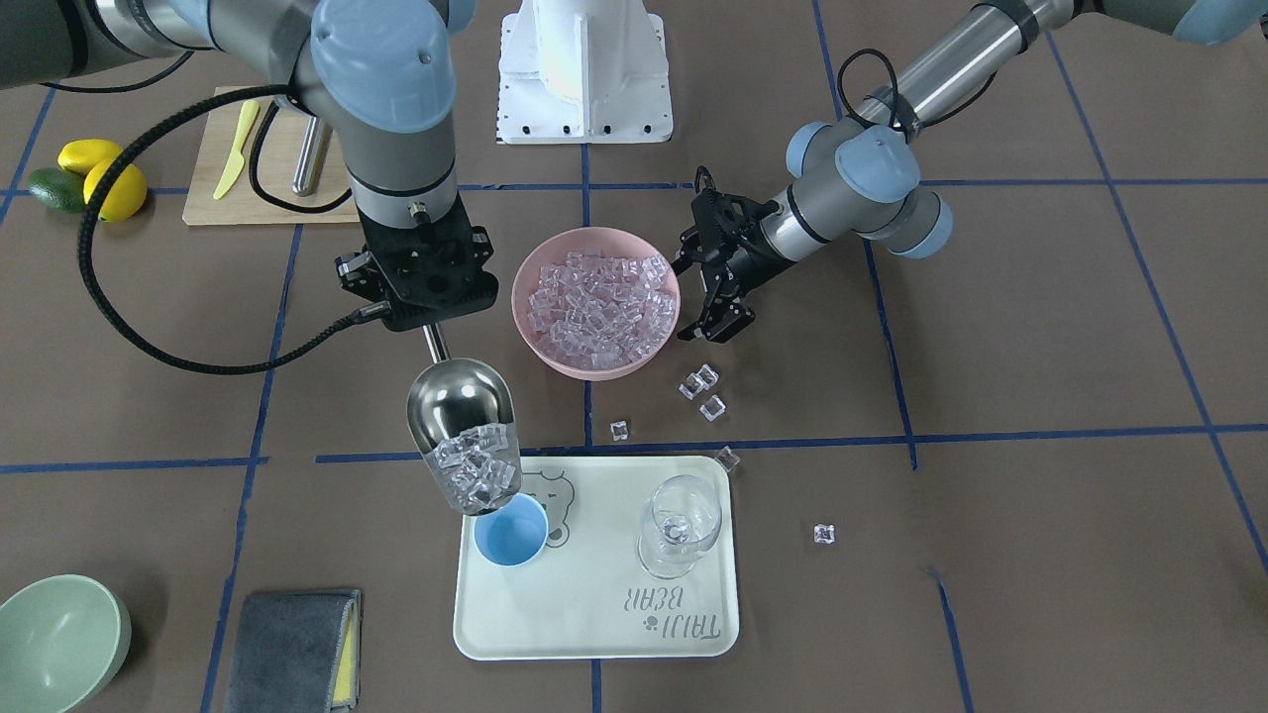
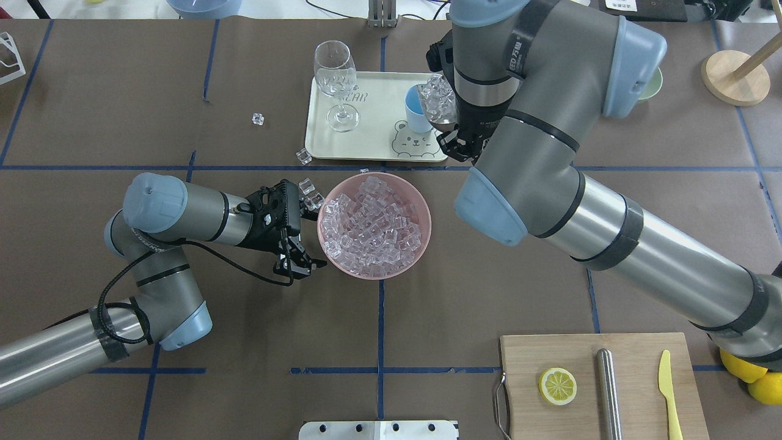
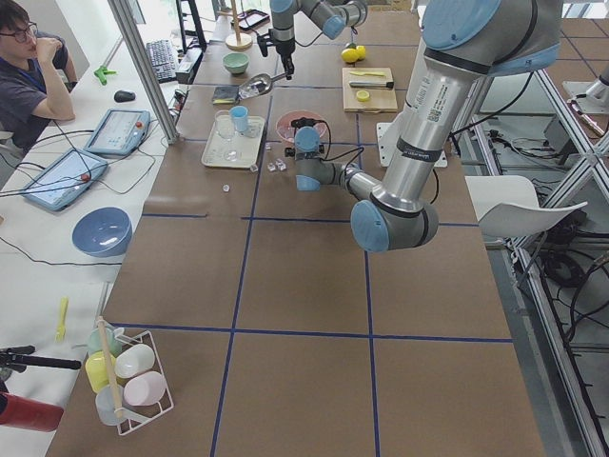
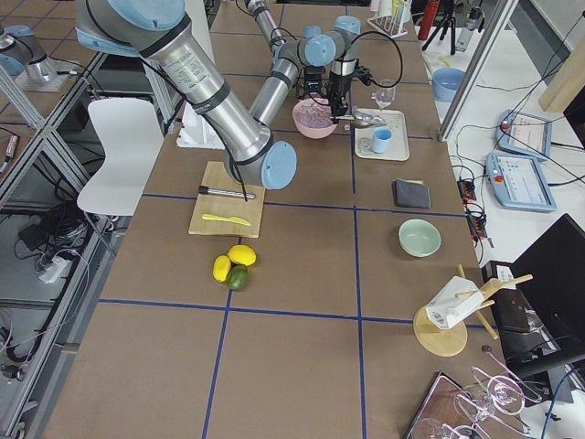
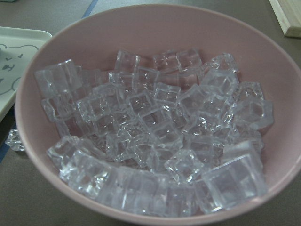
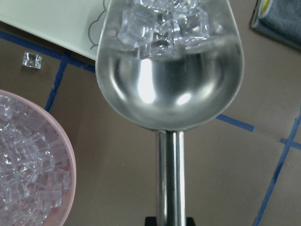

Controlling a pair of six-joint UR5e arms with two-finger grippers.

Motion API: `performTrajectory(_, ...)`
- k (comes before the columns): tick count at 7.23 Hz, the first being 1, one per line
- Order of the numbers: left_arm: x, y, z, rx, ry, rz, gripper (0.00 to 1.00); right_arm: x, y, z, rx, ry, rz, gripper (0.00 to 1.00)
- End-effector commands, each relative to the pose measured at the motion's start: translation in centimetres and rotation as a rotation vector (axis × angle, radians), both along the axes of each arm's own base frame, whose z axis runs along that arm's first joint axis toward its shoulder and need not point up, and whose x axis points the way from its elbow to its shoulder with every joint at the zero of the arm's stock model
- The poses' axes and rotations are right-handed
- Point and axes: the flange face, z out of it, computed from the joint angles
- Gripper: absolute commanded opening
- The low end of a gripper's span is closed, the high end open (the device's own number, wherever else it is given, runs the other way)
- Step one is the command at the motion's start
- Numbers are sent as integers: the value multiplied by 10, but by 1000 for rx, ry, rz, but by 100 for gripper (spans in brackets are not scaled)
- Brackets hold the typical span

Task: Put ice in cup with scoop
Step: 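Carry the ice-filled scoop with the right gripper to the blue cup, then tilt the scoop with the right gripper to pour ice into the blue cup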

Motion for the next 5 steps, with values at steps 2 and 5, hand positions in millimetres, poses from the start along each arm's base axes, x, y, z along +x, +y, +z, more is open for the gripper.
performTrajectory(2, 0, 0, 0, 0, 0, 0, 100, 14, -15, -2, 21, 82, -150, 0)
performTrajectory(5, 0, 0, 0, 0, 0, 0, 100, 25, -15, -9, 63, 175, -287, 0)
